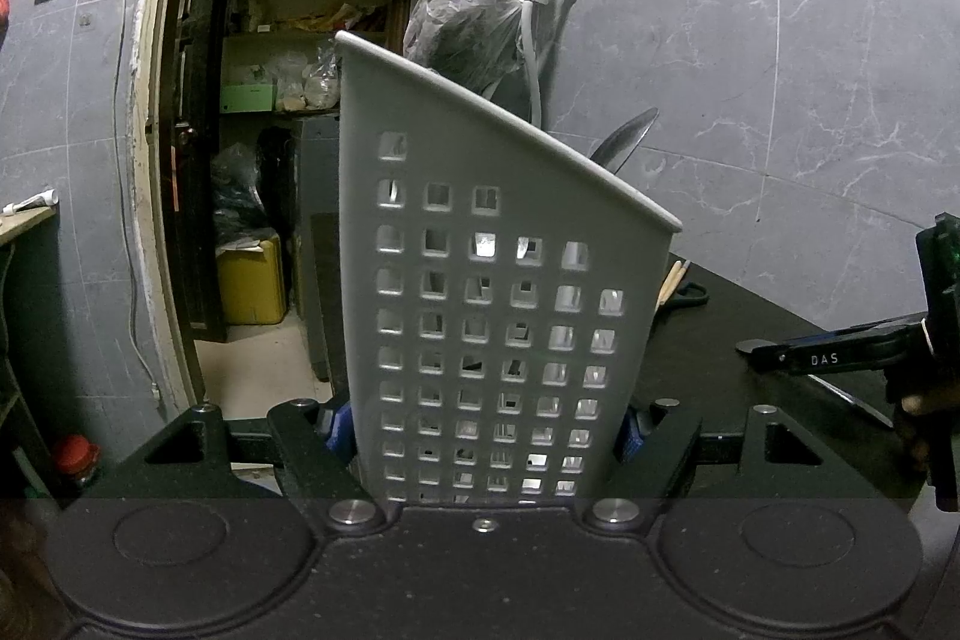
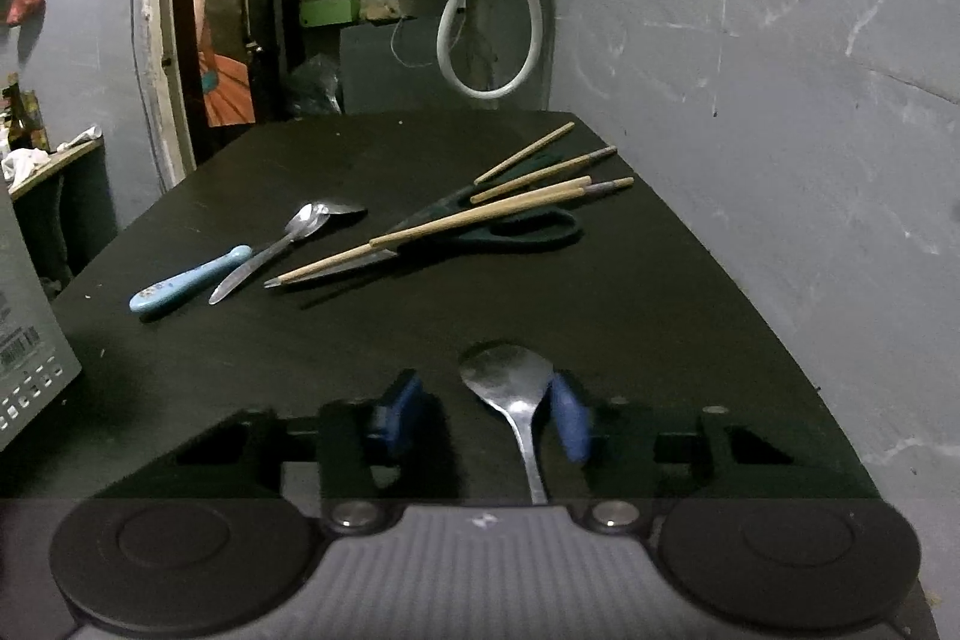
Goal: Organize utensils
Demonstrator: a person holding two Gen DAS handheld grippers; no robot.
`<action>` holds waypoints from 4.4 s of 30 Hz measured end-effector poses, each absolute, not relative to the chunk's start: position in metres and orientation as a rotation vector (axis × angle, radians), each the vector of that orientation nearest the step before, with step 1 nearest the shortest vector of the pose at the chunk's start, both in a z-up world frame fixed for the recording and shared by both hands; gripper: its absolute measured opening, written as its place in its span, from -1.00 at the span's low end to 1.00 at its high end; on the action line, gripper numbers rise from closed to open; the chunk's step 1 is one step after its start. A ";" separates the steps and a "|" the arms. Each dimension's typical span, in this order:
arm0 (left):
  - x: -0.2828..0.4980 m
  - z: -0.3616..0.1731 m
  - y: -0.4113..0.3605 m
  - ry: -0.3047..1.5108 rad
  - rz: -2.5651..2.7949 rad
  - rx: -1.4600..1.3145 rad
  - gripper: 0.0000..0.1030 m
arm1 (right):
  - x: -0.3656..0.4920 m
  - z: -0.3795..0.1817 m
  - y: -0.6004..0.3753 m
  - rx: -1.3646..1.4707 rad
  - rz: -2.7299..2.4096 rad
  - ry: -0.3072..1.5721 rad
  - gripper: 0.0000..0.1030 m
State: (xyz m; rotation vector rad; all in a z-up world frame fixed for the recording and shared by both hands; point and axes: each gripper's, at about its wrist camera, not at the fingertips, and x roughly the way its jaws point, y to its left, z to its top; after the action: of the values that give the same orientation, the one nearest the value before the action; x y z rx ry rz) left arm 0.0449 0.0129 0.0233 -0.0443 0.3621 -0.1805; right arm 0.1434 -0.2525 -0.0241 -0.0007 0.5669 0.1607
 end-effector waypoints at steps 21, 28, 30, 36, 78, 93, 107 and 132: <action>0.045 0.024 0.013 0.361 -0.181 -0.045 0.50 | 0.135 -0.024 -0.240 -0.092 0.187 0.542 -0.90; 0.045 0.024 0.013 0.361 -0.181 -0.045 0.50 | 0.141 -0.026 -0.281 0.216 0.249 0.578 -0.92; 0.045 0.023 0.013 0.361 -0.180 -0.044 0.50 | 0.140 -0.027 -0.287 0.264 0.257 0.581 -0.93; 0.045 0.023 0.014 0.361 -0.180 -0.044 0.50 | 0.128 -0.024 -0.265 0.082 0.220 0.559 -0.92; 0.044 0.024 0.014 0.361 -0.184 -0.048 0.50 | 0.124 -0.021 -0.292 0.486 0.554 0.215 -0.92; 0.044 0.024 0.014 0.360 -0.185 -0.049 0.50 | 0.108 0.006 -0.286 0.506 0.601 0.054 -0.92; 0.044 0.024 0.015 0.360 -0.184 -0.057 0.50 | 0.091 0.082 -0.248 0.541 0.815 -0.159 -0.92; 0.044 0.024 0.015 0.359 -0.184 -0.056 0.50 | 0.096 0.060 -0.157 0.421 0.854 -0.105 -0.91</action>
State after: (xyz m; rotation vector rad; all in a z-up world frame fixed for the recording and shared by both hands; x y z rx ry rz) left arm 0.0440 0.0154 0.0236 -0.0562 0.3592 -0.1837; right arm 0.0961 -0.1567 0.0598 0.4214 -0.1054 0.8539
